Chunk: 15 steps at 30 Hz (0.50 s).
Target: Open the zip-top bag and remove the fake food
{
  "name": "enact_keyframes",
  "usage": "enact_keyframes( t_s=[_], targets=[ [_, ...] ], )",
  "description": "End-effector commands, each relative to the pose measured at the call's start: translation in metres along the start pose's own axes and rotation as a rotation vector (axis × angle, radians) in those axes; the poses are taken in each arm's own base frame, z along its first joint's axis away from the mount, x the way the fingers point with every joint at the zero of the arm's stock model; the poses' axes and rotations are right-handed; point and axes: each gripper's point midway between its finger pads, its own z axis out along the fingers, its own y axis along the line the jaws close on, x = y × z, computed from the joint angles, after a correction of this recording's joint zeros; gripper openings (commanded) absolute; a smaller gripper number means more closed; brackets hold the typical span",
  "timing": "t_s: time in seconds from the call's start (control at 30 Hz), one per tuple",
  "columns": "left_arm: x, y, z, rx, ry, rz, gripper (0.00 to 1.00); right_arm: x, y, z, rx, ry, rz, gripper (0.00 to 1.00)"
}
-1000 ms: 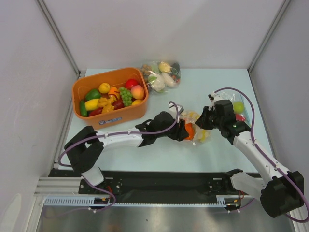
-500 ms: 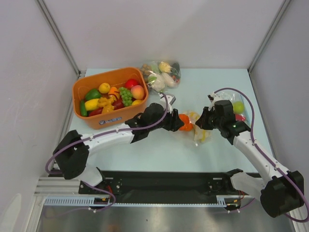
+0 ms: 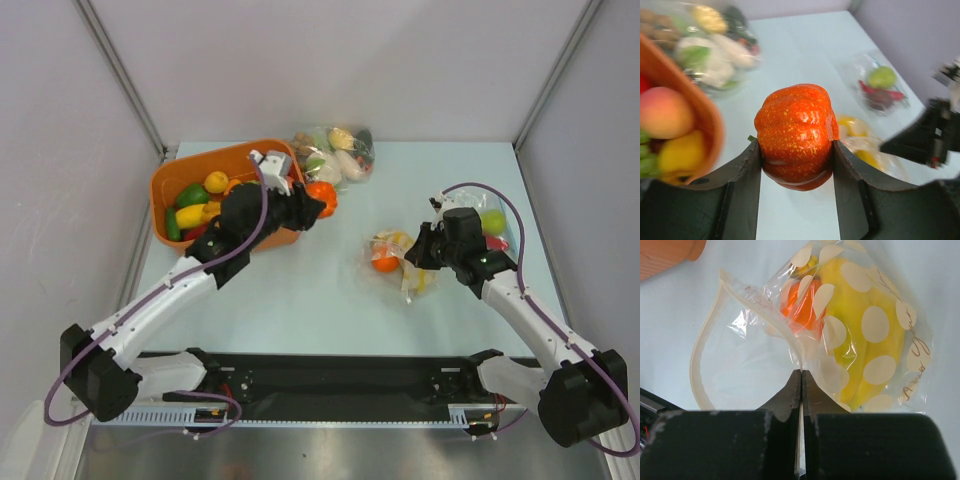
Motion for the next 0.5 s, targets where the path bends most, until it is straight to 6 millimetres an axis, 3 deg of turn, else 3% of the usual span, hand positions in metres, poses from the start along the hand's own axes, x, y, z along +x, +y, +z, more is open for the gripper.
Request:
enact_keyframes(
  t_s=[0.0, 0.13, 0.17, 0.27, 0.33, 0.37, 0.4, 0.47],
  targets=[
    [-0.027, 0.056, -0.005, -0.17, -0.045, 0.05, 0.0, -0.007, 0.002, 0.0, -0.014, -0.026, -0.009, 0.0],
    [-0.046, 0.115, -0.002, -0.348, -0.077, 0.059, 0.0, -0.007, 0.002, -0.002, -0.01, -0.029, -0.011, 0.0],
    [-0.054, 0.14, 0.002, -0.402, -0.096, 0.036, 0.0, -0.007, 0.002, -0.004, -0.01, -0.033, -0.011, 0.0],
    [-0.069, 0.179, 0.013, -0.457, -0.121, -0.002, 0.01, -0.007, 0.002, -0.006, -0.011, -0.032, -0.011, 0.0],
    [-0.071, 0.194, 0.022, -0.486, -0.103, 0.004, 0.01, -0.005, 0.002, -0.007, -0.008, -0.029, -0.011, 0.0],
    [-0.084, 0.199, 0.025, -0.503, -0.117, 0.022, 0.0, -0.005, 0.002, -0.008, -0.007, -0.031, -0.013, 0.0],
    [-0.071, 0.212, 0.039, -0.518, -0.075, 0.022, 0.0, -0.005, 0.001, -0.009, -0.006, -0.033, -0.013, 0.0],
    [-0.067, 0.224, 0.052, -0.534, -0.055, 0.035, 0.0, -0.004, 0.001, -0.01, -0.006, -0.033, -0.014, 0.0]
  ],
)
